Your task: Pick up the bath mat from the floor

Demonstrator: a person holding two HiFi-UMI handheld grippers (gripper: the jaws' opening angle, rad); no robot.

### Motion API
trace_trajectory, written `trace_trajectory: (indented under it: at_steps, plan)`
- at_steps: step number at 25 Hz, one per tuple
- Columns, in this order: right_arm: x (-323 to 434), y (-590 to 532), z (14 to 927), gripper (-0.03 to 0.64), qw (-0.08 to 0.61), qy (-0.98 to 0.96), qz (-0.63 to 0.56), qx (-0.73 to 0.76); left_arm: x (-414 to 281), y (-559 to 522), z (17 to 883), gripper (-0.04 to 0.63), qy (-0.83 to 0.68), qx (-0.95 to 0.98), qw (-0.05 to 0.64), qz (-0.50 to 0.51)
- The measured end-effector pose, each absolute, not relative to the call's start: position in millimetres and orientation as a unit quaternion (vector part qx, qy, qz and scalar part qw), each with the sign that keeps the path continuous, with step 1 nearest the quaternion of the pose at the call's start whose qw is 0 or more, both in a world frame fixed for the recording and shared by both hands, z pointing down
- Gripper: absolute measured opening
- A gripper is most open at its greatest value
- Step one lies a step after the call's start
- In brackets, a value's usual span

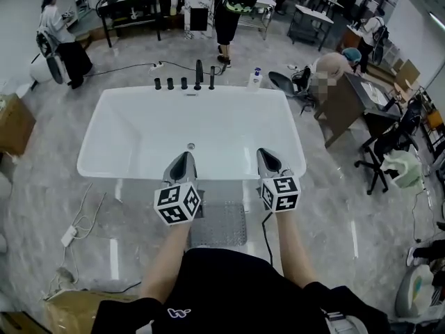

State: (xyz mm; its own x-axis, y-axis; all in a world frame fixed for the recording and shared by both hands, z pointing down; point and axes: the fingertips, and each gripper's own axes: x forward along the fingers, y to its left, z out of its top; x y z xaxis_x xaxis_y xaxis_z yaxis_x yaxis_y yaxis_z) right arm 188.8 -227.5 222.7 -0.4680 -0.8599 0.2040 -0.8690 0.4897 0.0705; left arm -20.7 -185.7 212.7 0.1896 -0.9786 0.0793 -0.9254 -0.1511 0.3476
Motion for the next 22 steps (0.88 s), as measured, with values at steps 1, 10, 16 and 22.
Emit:
trace_trajectory:
  at_steps: [1,10,16,22]
  plan:
    - [192.5,-229.3,223.7,0.006,0.104,-0.855,0.027,0.507,-20.7,-185.2,211.1,0.000,-0.631,0.755,0.160,-0.081]
    - [170.1,-203.3,276.1,0.006,0.142,-0.878,0.041,0.455,-27.3,-167.0,256.4,0.000,-0.646,0.736,0.196,-0.045]
    - [203.4,-209.0,269.2,0.006,0.132,-0.866,0.047,0.480,-15.0,-163.5,263.4,0.000,-0.638,0.744,0.195,-0.024]
    - [232.5,-201.5,292.9,0.006,0.152,-0.854,0.059,0.495,-9.8,-156.1,291.6,0.000,-0.636,0.742,0.212,0.002]
